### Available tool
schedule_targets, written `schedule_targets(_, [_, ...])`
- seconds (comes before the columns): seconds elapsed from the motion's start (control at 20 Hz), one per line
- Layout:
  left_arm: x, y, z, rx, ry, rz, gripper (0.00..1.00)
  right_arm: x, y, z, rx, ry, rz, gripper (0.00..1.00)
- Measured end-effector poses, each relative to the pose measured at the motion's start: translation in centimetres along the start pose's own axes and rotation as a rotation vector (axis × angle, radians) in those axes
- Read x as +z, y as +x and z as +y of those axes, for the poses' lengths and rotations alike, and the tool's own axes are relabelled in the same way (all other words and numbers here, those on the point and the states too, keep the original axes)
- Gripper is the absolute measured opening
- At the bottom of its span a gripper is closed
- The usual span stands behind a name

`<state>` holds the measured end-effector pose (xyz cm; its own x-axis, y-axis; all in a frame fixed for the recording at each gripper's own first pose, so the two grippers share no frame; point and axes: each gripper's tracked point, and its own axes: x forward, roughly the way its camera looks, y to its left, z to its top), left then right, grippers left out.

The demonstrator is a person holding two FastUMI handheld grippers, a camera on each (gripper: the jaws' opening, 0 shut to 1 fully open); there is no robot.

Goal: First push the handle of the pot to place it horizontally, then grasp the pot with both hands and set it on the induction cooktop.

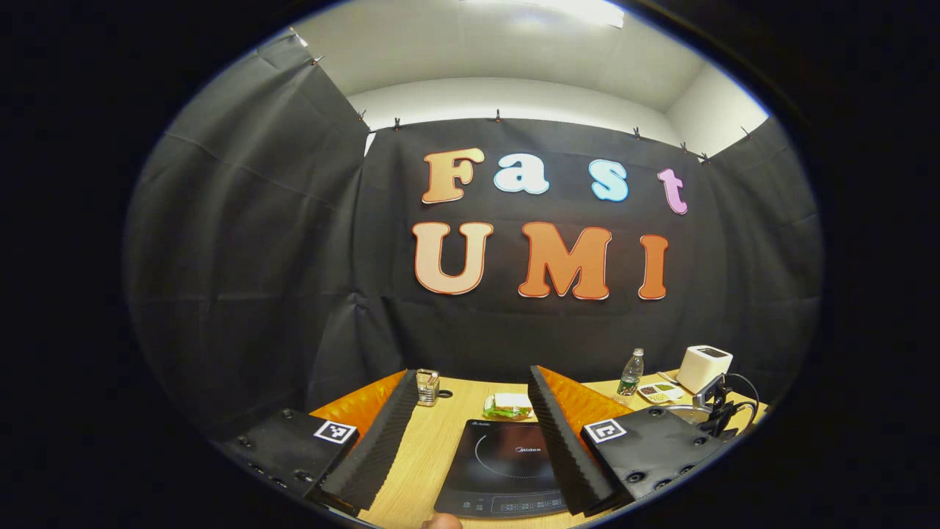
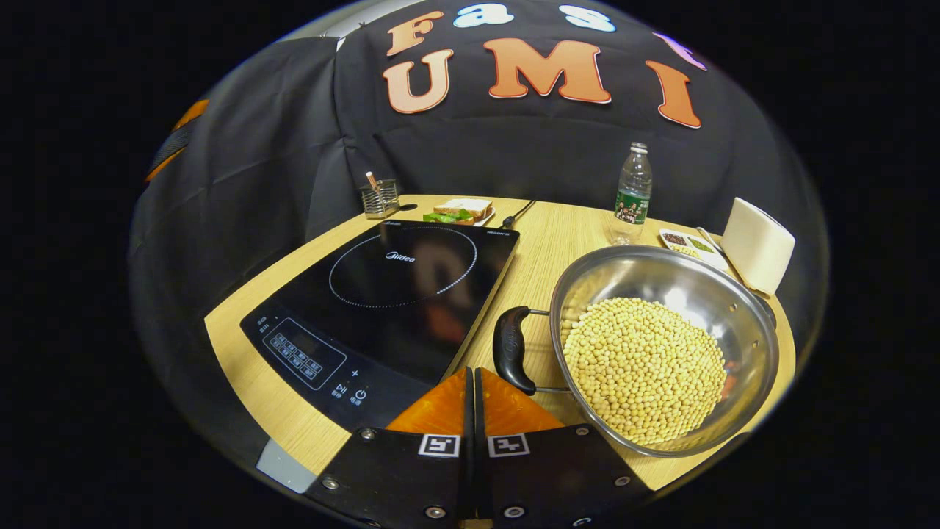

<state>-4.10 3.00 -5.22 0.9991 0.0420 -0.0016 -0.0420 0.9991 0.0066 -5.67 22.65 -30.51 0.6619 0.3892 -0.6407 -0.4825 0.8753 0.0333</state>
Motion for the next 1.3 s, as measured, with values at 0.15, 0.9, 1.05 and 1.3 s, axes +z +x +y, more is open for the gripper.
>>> schedule_targets(0.15, [-0.2, 0.4, 0.3, 0.003, -0.020, 0.006, 0.97, 0.4, 0.6, -0.3, -0.002, 0.001, -0.006, 0.00])
schedule_targets(0.9, [-3.8, 3.1, 0.2, -0.003, -0.071, 0.099, 0.97, 2.6, 3.6, -1.5, -0.027, 0.059, -0.046, 0.00])
schedule_targets(1.05, [-4.0, 3.5, -0.4, -0.016, -0.082, 0.110, 0.97, 3.0, 4.1, -1.9, -0.037, 0.067, -0.059, 0.00])
schedule_targets(1.3, [-5.2, 4.4, -3.2, -0.065, -0.089, 0.140, 0.98, 3.3, 4.8, -2.1, -0.004, 0.127, -0.052, 0.00])
